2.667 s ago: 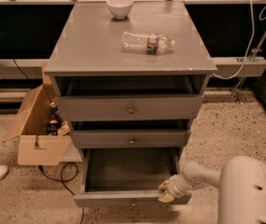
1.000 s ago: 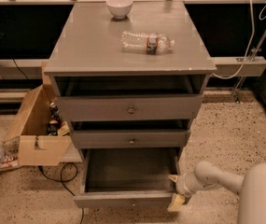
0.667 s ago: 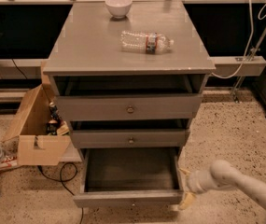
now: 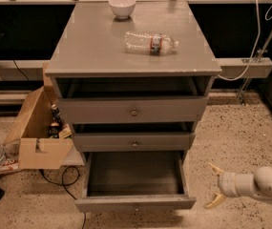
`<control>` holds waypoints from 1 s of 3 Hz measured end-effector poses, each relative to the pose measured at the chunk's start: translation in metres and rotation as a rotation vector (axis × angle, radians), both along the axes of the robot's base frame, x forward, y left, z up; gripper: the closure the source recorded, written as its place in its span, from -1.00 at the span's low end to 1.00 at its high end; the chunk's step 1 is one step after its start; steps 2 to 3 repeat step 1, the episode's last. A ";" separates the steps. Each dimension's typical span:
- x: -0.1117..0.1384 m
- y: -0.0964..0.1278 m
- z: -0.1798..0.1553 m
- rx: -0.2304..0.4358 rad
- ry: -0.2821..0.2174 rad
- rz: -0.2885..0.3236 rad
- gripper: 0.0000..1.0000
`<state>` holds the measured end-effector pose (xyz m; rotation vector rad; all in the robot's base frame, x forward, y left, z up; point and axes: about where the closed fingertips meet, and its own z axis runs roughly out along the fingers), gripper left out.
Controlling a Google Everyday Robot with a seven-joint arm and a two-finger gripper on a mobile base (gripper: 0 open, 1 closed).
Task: Open bottom drawer
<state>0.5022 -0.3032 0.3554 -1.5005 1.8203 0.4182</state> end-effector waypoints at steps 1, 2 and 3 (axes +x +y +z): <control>-0.005 -0.028 0.042 0.004 -0.086 -0.028 -1.00; -0.005 -0.028 0.042 0.004 -0.086 -0.028 -1.00; -0.005 -0.028 0.042 0.004 -0.086 -0.028 -1.00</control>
Offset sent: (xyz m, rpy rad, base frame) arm 0.0000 0.0000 0.0000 0.0000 0.0000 0.0000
